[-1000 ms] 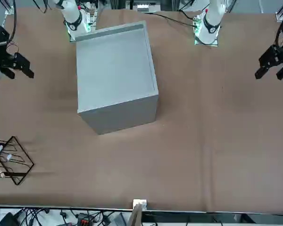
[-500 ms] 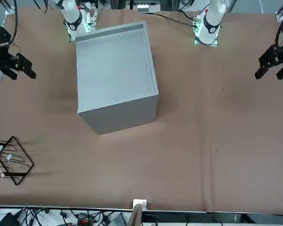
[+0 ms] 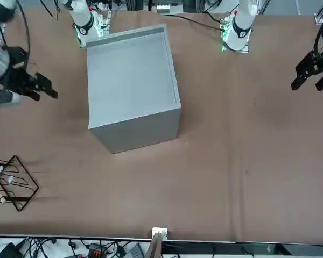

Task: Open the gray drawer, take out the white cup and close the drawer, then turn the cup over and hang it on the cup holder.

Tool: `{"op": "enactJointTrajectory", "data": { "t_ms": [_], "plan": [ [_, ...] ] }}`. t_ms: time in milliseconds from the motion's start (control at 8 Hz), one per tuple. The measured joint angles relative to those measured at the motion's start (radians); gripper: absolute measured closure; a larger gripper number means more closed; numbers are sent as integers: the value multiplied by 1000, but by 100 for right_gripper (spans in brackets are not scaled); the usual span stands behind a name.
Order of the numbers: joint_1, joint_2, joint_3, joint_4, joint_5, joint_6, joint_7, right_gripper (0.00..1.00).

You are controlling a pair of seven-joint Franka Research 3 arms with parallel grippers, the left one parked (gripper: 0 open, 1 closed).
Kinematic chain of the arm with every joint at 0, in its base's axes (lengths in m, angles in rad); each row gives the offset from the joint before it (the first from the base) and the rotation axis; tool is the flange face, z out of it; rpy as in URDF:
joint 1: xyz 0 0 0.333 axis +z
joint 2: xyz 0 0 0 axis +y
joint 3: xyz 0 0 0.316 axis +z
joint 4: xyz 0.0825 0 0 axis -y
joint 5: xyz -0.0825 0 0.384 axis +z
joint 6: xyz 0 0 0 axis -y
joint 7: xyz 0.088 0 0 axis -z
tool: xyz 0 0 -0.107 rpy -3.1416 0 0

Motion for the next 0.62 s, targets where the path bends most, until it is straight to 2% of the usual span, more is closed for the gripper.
{"op": "enactJointTrajectory", "data": {
  "t_ms": [250, 625],
  "plan": [
    [30, -4, 2, -99, 80, 66, -17, 0],
    [35, -7, 1, -156, 111, 82, -87, 0]
  ]
}}
